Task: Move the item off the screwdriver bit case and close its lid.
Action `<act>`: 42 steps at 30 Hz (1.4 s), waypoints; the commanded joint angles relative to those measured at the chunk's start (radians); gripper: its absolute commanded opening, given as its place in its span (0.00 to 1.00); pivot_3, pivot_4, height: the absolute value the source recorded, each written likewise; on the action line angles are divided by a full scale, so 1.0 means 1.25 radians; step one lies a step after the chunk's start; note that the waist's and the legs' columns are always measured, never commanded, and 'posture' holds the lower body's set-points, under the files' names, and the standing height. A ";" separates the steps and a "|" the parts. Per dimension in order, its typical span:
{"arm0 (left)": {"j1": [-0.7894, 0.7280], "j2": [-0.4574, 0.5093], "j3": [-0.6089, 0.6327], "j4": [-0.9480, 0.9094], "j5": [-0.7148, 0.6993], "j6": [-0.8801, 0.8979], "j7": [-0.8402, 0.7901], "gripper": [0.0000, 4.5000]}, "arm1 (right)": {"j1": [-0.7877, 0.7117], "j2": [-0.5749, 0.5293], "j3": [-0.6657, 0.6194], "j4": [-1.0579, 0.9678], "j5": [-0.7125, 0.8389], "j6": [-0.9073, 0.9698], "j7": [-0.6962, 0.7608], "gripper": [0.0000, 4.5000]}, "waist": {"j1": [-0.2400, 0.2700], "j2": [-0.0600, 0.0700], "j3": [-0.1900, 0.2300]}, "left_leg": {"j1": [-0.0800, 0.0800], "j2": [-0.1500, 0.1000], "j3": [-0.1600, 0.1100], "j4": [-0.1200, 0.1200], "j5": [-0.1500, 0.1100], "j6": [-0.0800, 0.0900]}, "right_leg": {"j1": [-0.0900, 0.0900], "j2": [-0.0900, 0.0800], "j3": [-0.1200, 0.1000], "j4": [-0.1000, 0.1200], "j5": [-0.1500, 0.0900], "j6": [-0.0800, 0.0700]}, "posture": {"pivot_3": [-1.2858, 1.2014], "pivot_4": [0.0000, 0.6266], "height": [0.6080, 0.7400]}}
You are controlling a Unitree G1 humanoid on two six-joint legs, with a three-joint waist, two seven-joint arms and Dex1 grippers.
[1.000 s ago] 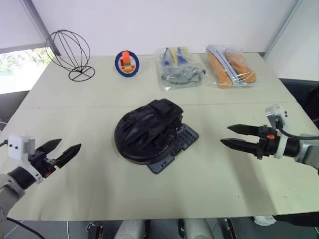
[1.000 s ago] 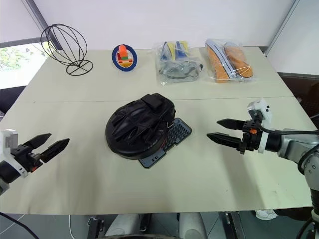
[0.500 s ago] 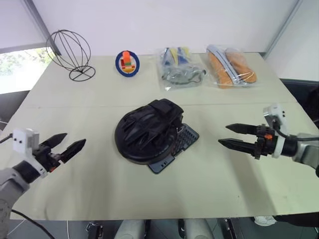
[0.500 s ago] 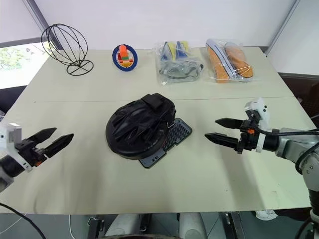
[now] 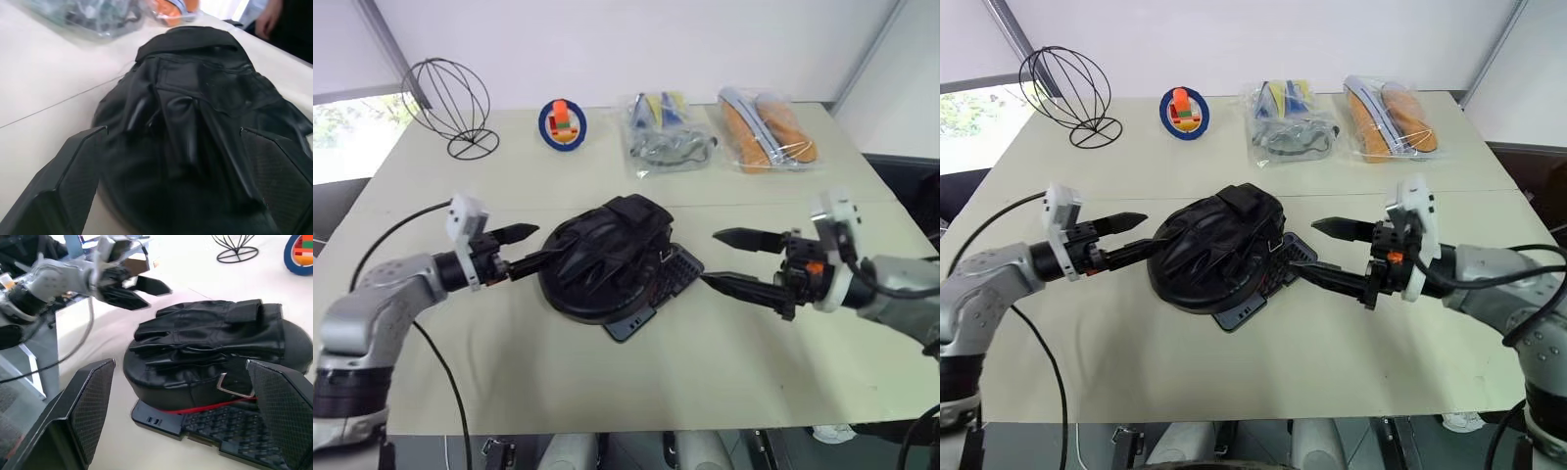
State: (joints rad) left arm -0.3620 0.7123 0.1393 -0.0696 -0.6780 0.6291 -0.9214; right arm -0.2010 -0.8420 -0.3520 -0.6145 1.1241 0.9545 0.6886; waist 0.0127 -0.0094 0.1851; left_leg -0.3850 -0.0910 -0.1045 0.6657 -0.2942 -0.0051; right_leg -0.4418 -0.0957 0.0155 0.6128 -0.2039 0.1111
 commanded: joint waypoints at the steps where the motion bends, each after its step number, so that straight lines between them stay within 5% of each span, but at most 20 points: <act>1: -0.081 -0.040 -0.065 0.103 0.076 -0.078 -0.040 1.00 | 0.045 0.019 -0.012 -0.057 -0.001 -0.027 -0.043 0.99 | 0.005 0.000 0.000 | 0.000 0.000 0.000 0.000 0.000 0.000 | 0.000 0.000 0.000 0.000 0.000 0.000 | 0.52 0.24 1.00; 8: -0.147 -0.111 -0.153 0.256 0.195 -0.200 -0.093 1.00 | 0.095 0.029 -0.046 -0.091 0.018 -0.055 -0.104 0.99 | 0.001 0.000 -0.001 | 0.000 -0.001 0.000 0.000 0.000 0.000 | 0.001 0.000 0.000 0.000 0.000 0.001 | 0.52 0.24 1.00; 12: -0.138 -0.127 -0.162 0.244 0.219 -0.238 -0.108 0.72 | 0.105 0.034 -0.055 -0.090 0.033 -0.070 -0.122 1.00 | 0.008 0.000 -0.001 | 0.005 -0.001 -0.001 0.000 0.000 0.000 | 0.006 -0.001 0.000 -0.001 0.000 0.001 | 0.52 0.24 1.00; 19: -0.114 -0.136 -0.148 0.210 0.220 -0.235 -0.099 0.01 | 0.100 0.029 -0.031 -0.070 0.021 -0.089 -0.122 1.00 | 0.012 0.000 -0.001 | 0.009 -0.001 -0.001 0.000 -0.001 0.001 | 0.011 0.000 -0.001 -0.002 0.000 0.001 | 0.52 0.24 1.00; 27: -0.155 -0.187 -0.101 0.193 0.255 -0.337 0.008 0.01 | 0.073 0.030 0.011 -0.034 -0.013 -0.100 -0.111 1.00 | 0.023 0.000 -0.001 | 0.009 -0.001 -0.001 0.000 -0.001 0.001 | 0.011 0.000 -0.001 -0.002 0.000 0.001 | 0.52 0.24 1.00; 35: -0.205 -0.158 0.098 0.182 0.288 -0.367 0.305 0.01 | 0.052 0.030 0.029 -0.012 -0.022 -0.105 -0.105 1.00 | 0.006 -0.003 0.001 | 0.008 0.001 -0.001 0.000 0.000 0.001 | 0.007 0.001 0.000 -0.001 0.000 0.001 | 0.52 0.24 1.00; 42: -0.080 -0.100 0.272 0.027 0.298 -0.266 0.510 0.01 | 0.012 0.030 0.052 0.034 -0.038 -0.109 -0.068 1.00 | -0.001 -0.003 0.001 | 0.008 0.000 -0.001 -0.001 0.000 0.001 | 0.007 0.001 0.000 -0.001 0.000 0.001 | 0.52 0.24 1.00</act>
State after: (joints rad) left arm -0.4711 0.5840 0.4361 0.0507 -0.3019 0.2810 -0.3337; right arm -0.1586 -0.8041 -0.2846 -0.5715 1.0811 0.8413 0.5874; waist 0.0111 -0.0133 0.1862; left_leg -0.3752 -0.0906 -0.1053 0.6649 -0.2945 -0.0045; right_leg -0.4328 -0.0939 0.0159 0.6121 -0.2035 0.1127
